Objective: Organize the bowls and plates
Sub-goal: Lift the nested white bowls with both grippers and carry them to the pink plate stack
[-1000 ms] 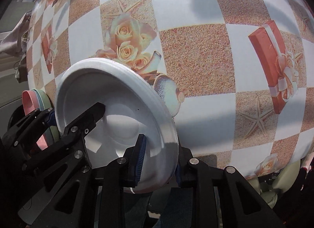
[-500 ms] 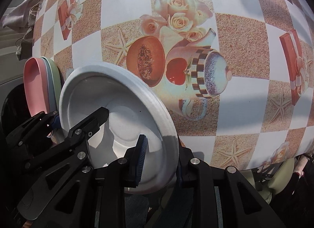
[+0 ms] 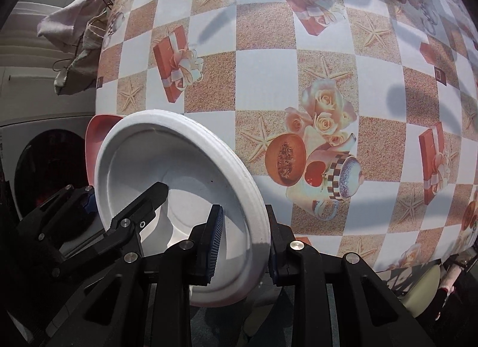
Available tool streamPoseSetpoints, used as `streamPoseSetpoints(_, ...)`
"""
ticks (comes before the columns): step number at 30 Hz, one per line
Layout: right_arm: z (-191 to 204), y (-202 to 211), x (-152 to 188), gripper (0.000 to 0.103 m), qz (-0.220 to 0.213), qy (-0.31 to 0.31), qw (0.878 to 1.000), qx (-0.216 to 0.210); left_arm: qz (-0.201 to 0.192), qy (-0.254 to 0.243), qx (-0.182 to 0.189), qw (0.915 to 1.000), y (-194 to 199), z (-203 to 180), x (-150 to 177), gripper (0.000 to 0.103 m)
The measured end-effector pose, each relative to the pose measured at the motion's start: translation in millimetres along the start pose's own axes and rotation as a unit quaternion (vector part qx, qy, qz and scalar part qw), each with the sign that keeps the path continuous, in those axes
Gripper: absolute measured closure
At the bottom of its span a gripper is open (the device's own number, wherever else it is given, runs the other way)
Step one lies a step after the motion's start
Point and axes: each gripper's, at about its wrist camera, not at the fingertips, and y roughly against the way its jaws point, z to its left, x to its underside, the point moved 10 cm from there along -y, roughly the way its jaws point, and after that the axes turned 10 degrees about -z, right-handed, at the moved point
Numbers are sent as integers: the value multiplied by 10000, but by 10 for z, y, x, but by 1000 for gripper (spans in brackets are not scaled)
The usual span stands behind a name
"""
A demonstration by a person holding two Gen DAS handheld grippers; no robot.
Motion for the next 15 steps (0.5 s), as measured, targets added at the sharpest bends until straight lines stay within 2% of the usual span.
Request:
streamPoseSetpoints(4,133,-62,-28,74,-22,336,9994,-54,-96,240,-120,9996,101,252,23,66)
streamPoseSetpoints(15,939,-164,-143,74,21,1260,9919,-126,-257,872,-523,9945,359,944,167,65)
